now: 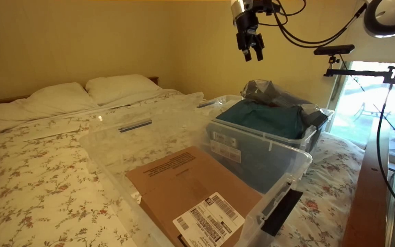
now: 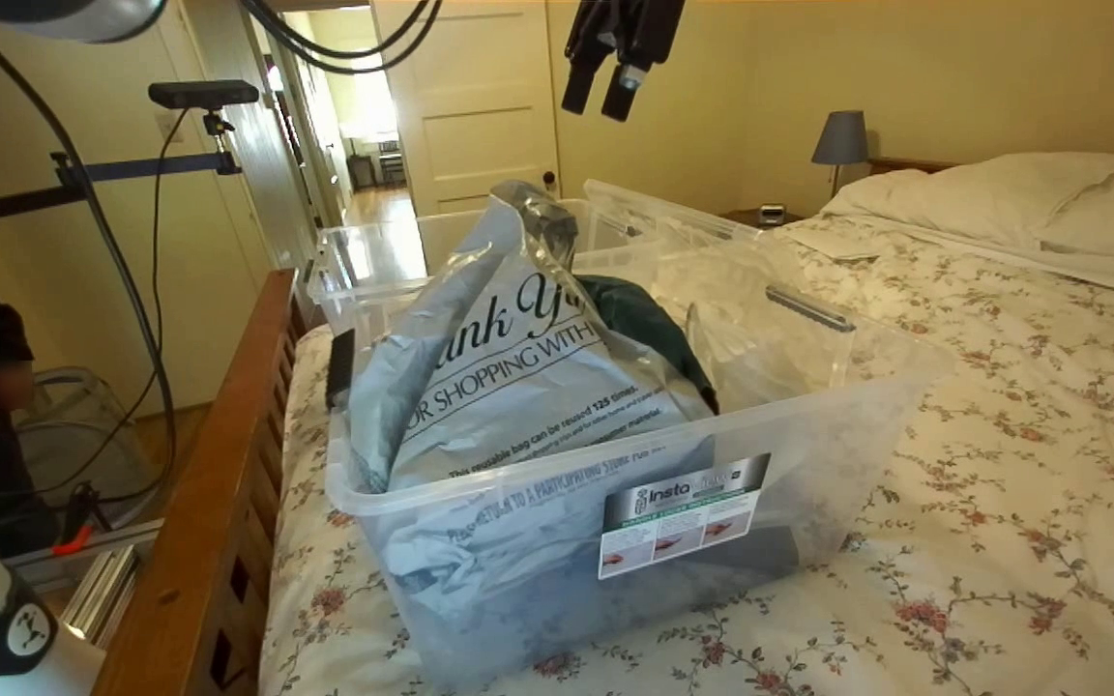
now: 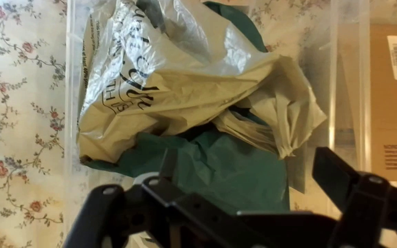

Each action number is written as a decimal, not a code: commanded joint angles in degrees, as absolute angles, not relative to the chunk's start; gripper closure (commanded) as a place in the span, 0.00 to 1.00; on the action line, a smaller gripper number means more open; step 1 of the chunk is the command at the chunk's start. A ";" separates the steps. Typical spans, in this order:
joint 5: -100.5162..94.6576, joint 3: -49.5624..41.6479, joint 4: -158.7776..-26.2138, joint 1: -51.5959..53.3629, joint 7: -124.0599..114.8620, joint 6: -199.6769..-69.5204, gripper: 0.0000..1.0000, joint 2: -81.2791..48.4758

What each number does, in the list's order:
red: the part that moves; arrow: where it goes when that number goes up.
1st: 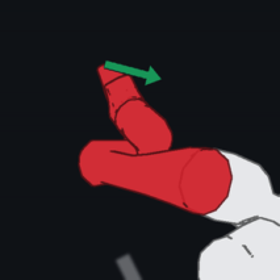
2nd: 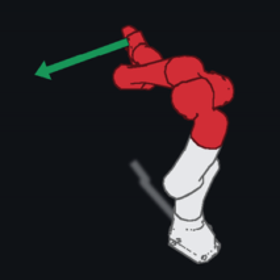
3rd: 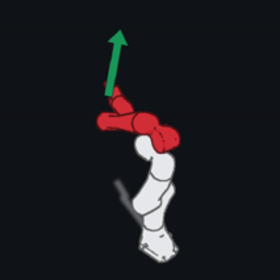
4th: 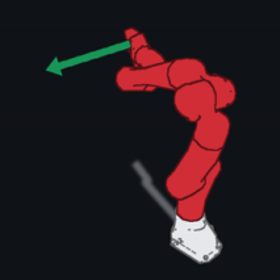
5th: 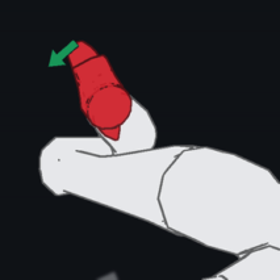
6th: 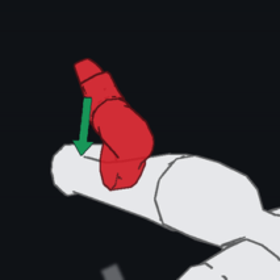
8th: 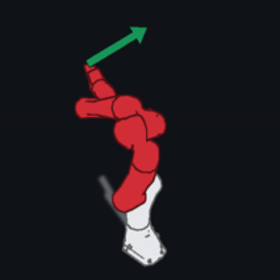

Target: Move the lid to lean on the north side of the totes and pick up the grey plastic bag

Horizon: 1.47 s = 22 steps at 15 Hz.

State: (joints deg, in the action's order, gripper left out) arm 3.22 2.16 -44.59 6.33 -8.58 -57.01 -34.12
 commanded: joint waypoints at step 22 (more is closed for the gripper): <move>3.85 4.81 -79.71 6.30 0.15 -74.50 0.00 -12.30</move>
State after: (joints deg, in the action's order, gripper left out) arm 3.30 3.71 -77.85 6.31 -3.66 -77.28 -12.57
